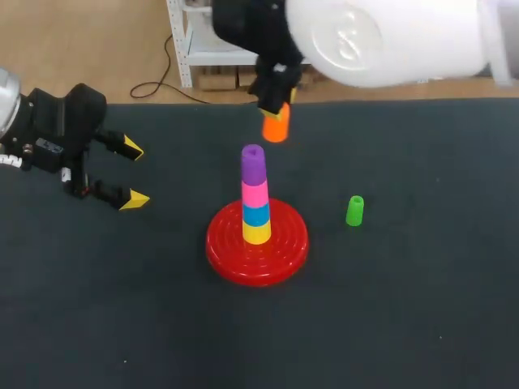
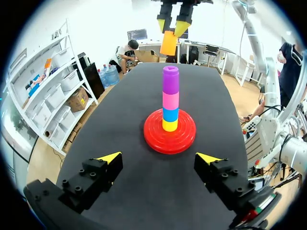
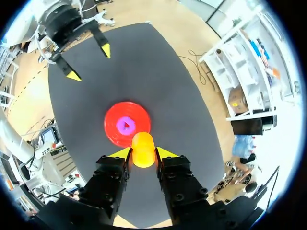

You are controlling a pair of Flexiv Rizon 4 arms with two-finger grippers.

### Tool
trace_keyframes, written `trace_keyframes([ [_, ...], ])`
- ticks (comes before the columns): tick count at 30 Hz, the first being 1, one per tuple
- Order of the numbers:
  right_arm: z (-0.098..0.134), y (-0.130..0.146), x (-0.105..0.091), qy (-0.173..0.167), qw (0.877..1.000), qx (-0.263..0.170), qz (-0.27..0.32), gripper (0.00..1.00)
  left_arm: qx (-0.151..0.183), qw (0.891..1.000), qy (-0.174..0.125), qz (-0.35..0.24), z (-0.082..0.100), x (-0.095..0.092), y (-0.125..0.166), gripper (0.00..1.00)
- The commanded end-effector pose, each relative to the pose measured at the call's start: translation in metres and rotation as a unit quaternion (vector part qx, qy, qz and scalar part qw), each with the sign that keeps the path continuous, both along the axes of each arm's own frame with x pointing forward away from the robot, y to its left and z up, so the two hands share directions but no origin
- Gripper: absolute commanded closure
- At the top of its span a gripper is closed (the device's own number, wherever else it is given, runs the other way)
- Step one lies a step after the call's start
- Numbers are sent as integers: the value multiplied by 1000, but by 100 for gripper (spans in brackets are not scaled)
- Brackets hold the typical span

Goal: Pick up and stack the cylinders on the red base in this order: pink,purple,orange,green

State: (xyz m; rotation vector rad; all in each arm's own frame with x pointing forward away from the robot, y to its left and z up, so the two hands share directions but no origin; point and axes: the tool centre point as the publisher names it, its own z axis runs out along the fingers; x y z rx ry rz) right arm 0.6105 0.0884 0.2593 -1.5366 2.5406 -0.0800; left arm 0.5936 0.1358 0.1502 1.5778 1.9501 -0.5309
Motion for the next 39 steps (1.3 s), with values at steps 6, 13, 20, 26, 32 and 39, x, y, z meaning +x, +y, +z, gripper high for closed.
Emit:
trace_keyframes([
  [6, -11, 29, 2, 14, 1000, -23, 14, 100, 0, 1000, 0, -1, -1, 1, 0, 0],
  [13, -19, 34, -1, 20, 999, -26, 20, 100, 0, 1000, 0, -1, -1, 1, 0, 0],
  [20, -24, 32, 0, 24, 999, -34, 18, 100, 0, 1000, 0, -1, -1, 1, 0, 0],
  [26, -27, 29, -3, 28, 999, -35, 18, 100, 0, 1000, 0, -1, -1, 1, 0, 0],
  [32, -29, 29, -6, 32, 999, -33, 19, 100, 0, 1000, 0, -1, -1, 1, 0, 0],
  [39, -27, 28, -7, 32, 999, -31, 21, 100, 0, 1000, 0, -1, -1, 1, 0, 0],
])
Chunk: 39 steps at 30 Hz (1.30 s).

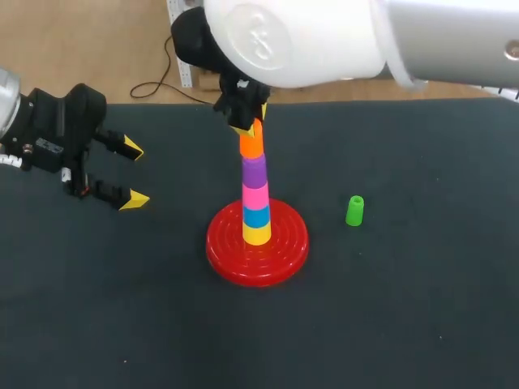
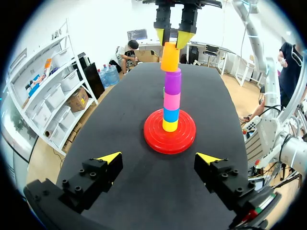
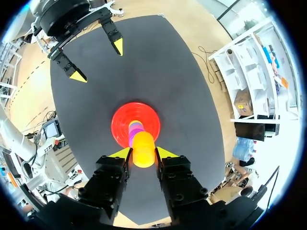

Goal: Pick up and stack the cylinders on the red base in this order: pink,purple,orange,green

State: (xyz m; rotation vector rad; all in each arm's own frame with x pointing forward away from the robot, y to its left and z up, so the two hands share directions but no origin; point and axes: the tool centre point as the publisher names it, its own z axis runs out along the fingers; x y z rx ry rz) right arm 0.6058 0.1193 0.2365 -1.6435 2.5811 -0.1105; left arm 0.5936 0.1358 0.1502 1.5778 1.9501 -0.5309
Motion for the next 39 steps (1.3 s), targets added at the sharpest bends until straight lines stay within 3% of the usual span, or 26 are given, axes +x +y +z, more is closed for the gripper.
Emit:
trace_keyframes([
  [1, -4, -3, -1, -4, 1000, 4, -2, 100, 0, 1000, 0, -1, -1, 1, 0, 0],
  [20, 3, -6, -3, -6, 1000, 12, -2, 100, 0, 1000, 0, -1, -1, 1, 0, 0],
  [33, -6, -2, -3, -5, 1000, 7, 0, 100, 0, 1000, 0, -1, -1, 1, 0, 0],
  [39, -10, 1, 5, 14, 1000, 8, -6, 100, 0, 1000, 0, -1, -1, 1, 0, 0],
])
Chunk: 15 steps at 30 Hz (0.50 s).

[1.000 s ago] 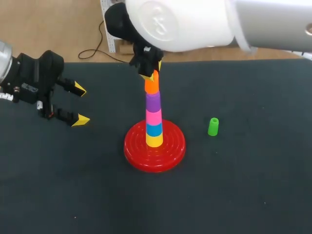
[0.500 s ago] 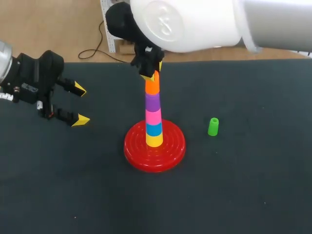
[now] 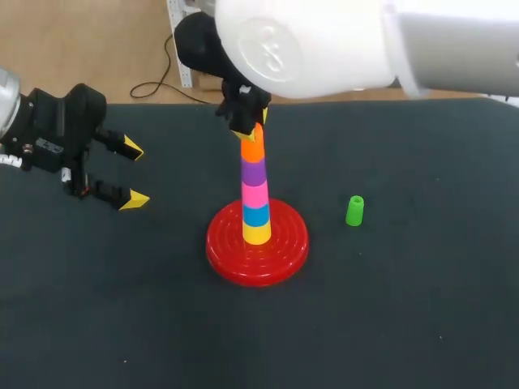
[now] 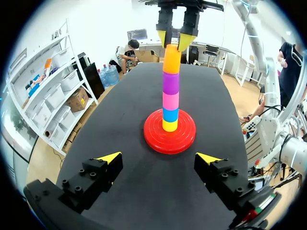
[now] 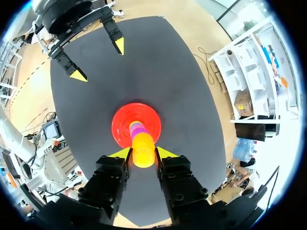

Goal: Pick up and stack the cylinders on the red base in this order: pink,purple,orange,green

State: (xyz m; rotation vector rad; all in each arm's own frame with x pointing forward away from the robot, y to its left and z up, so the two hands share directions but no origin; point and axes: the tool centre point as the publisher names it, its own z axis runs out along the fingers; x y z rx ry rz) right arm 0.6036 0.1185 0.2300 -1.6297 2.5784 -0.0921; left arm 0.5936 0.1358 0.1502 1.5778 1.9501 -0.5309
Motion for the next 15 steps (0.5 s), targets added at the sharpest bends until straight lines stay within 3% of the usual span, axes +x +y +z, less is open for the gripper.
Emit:
trace_keyframes([
  [1, -4, 2, 8, 17, 1000, 0, -3, 100, 0, 1000, 0, -1, -1, 1, 0, 0],
  [15, -23, -1, 3, 46, 999, 5, -9, 100, 0, 1000, 0, -1, -1, 1, 0, 0],
])
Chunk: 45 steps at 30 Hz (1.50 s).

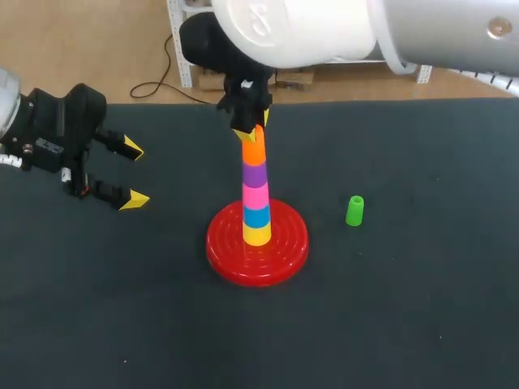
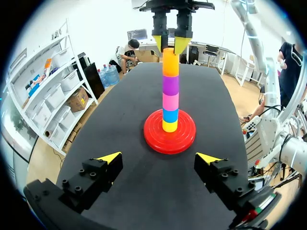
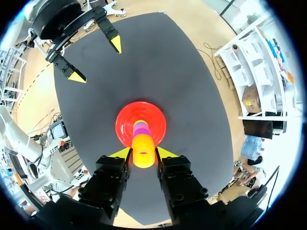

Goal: Pick up and stack the cylinders on the red base in this order: pink,purple,orange,green

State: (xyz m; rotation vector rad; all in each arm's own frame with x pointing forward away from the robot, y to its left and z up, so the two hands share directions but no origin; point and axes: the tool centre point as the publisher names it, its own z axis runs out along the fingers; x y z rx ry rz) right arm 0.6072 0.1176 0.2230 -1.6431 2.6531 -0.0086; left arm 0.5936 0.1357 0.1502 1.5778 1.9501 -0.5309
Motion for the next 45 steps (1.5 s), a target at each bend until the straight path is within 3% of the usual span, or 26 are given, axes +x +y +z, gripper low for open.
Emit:
trace_keyframes([
  [1, -15, -1, -1, 0, 1000, 0, 0, 100, 0, 1000, 0, -1, -1, 1, 0, 0],
  [4, -7, -5, -1, -12, 1000, 9, -2, 96, 0, 1000, 0, -1, -1, 1, 0, 0],
  [6, 5, -8, -2, -20, 1000, 19, -1, 40, 0, 1000, 0, -1, -1, 1, 0, 0],
  [7, 11, -10, -3, -28, 999, 27, -3, 0, 0, 1000, 0, -1, -1, 1, 0, 0],
  [13, 39, -35, 2, -57, 997, 52, -25, 0, 0, 1000, 0, -1, -1, 1, 0, 0],
  [18, 32, -74, 16, -75, 993, 60, -72, 0, 0, 1000, 0, -1, -1, 1, 0, 0],
  [22, 10, -108, 26, -83, 988, 64, -115, 0, 0, 1000, 0, -1, -1, 1, 0, 0],
  [31, -67, -166, 36, -67, 978, 37, -194, 0, 0, 1000, 0, -1, -1, 1, 0, 0],
  [36, -102, -174, 34, -61, 977, 40, -201, 0, 0, 1000, 0, -1, -1, 1, 0, 0],
  [45, -149, -174, 33, -29, 978, 9, -207, 0, 0, 1000, 0, -1, -1, 1, 0, 0],
])
